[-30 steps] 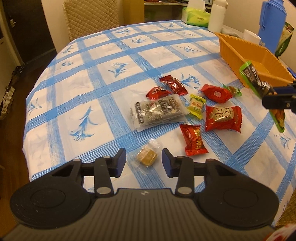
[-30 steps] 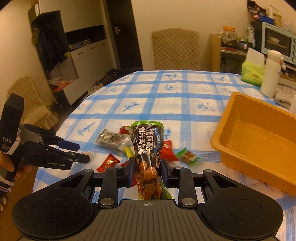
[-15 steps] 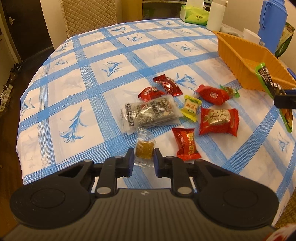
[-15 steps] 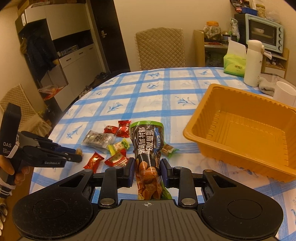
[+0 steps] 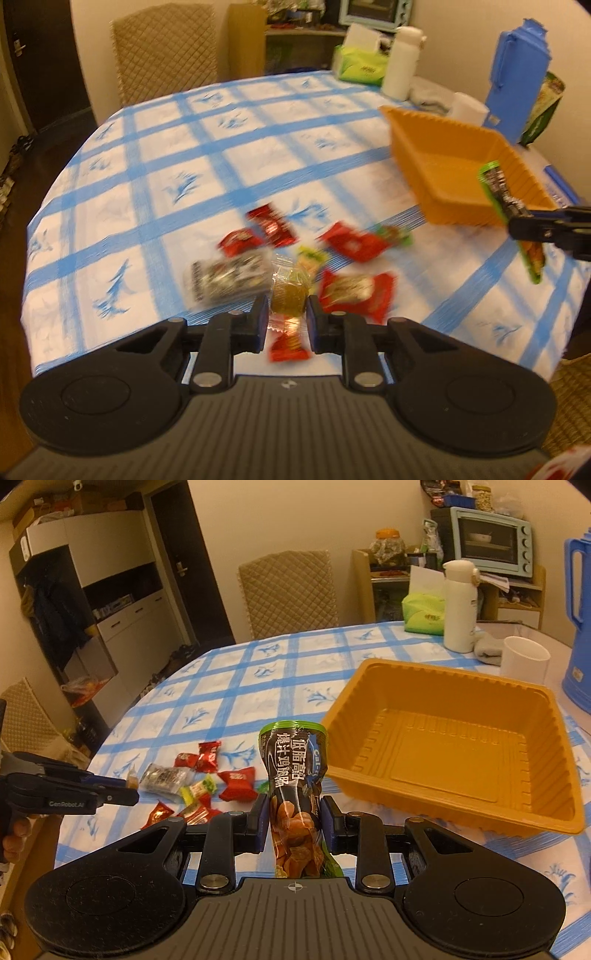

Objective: Organize snacks
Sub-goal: 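Carry the sausage pack and clear sweet over the orange tray with both grippers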

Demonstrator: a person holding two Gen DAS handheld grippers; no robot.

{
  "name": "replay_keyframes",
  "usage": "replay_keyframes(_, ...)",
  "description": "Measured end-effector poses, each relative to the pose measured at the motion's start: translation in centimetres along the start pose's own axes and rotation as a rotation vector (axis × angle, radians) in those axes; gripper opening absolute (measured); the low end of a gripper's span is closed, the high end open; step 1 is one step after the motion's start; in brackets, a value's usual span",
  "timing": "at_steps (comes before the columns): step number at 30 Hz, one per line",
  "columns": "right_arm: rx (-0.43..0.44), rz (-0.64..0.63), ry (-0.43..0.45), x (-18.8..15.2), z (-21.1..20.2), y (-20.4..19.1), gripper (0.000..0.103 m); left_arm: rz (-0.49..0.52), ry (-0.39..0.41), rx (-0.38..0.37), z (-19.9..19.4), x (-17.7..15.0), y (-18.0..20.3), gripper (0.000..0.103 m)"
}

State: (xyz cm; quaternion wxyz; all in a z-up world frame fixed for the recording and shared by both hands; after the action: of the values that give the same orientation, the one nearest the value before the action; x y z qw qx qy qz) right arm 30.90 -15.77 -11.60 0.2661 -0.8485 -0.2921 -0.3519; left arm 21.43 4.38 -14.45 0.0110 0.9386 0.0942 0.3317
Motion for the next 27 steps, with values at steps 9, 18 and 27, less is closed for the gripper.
replay_keyframes(9, -0.059, 0.059, 0.033, 1.2, -2.3, 4.9, 0.030, 0.069, 0.045, -0.101, 0.8, 4.5, 7.9, 0.019)
replay_keyframes(18, -0.145, 0.136, 0.048, 2.7, -4.1, 11.1, 0.030, 0.123, 0.065, -0.153, 3.8, 8.7, 15.2, 0.019)
replay_keyframes(27, -0.183, 0.214, 0.044, 4.7, -3.3, 15.9, 0.030, 0.104, 0.044, -0.149, 7.4, 12.1, 19.2, 0.019)
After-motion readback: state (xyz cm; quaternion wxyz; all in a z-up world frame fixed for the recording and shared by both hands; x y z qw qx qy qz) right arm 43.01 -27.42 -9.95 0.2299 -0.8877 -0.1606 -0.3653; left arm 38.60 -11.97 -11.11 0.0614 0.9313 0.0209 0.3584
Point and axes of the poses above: each gripper's, at about its wrist camera, not at the fingertips, and z roughly the way its jaws point, y to its right, x to its top, the point moved 10 cm from there along z, roughly the way its jaws point, and after that the axes turned 2 degrees about -x, right-handed, at the moved point
